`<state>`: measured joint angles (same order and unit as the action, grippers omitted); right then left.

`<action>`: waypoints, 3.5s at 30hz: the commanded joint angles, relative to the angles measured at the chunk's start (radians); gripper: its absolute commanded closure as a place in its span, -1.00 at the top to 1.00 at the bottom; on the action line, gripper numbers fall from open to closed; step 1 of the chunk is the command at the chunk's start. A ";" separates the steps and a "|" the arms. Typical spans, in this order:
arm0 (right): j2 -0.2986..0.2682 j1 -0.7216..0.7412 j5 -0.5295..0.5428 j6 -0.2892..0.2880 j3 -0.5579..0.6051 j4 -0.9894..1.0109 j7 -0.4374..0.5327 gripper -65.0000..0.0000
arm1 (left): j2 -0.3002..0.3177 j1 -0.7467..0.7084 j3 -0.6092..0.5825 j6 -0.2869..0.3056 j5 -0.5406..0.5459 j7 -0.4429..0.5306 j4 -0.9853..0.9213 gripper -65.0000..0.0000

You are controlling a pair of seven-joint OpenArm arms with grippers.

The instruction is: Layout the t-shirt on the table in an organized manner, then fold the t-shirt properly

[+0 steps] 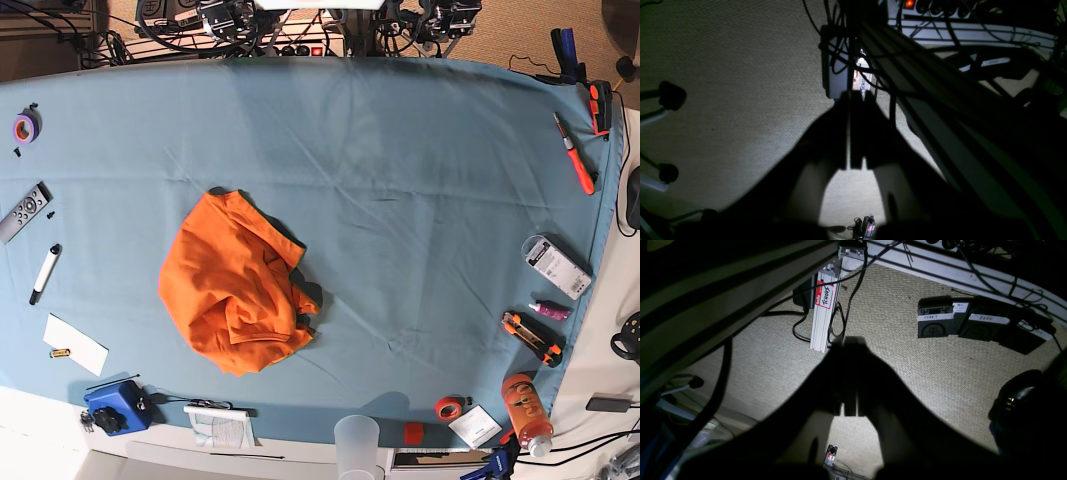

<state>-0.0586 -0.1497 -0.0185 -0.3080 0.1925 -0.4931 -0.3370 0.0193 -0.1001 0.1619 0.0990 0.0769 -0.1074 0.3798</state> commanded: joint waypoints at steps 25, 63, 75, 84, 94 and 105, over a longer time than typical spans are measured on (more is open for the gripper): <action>-0.035 0.000 0.003 -0.010 -0.002 -0.010 -0.085 -1.00 | 0.017 -0.060 -0.003 0.010 0.006 0.003 0.043 -1.00; -0.354 -0.673 0.287 -0.009 -0.005 -1.084 -0.367 -1.00 | 0.136 -0.890 -0.002 0.101 0.085 -0.336 1.273 -1.00; -0.354 -0.724 0.290 -0.008 -0.138 -1.461 -0.599 -1.00 | 0.136 -0.964 -0.002 0.101 0.084 -0.644 1.701 -1.00; -0.354 -0.723 0.396 -0.008 -0.322 -1.775 -0.631 -1.00 | 0.136 -0.963 -0.002 0.101 0.084 -0.689 1.976 -1.00; -0.354 -0.708 0.391 -0.009 -0.437 -1.863 -0.628 -1.00 | 0.137 -0.867 -0.002 0.109 0.082 -0.625 1.976 -1.00; -0.354 -0.664 0.279 -0.009 -0.437 -1.863 -0.599 -1.00 | 0.136 -0.668 -0.002 0.109 0.081 -0.500 1.976 -1.00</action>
<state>-0.4015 -0.8108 0.2638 -0.3183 -0.2367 -2.3413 -0.9569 0.1524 -0.7582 0.1585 0.2073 0.1513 -0.6323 2.3383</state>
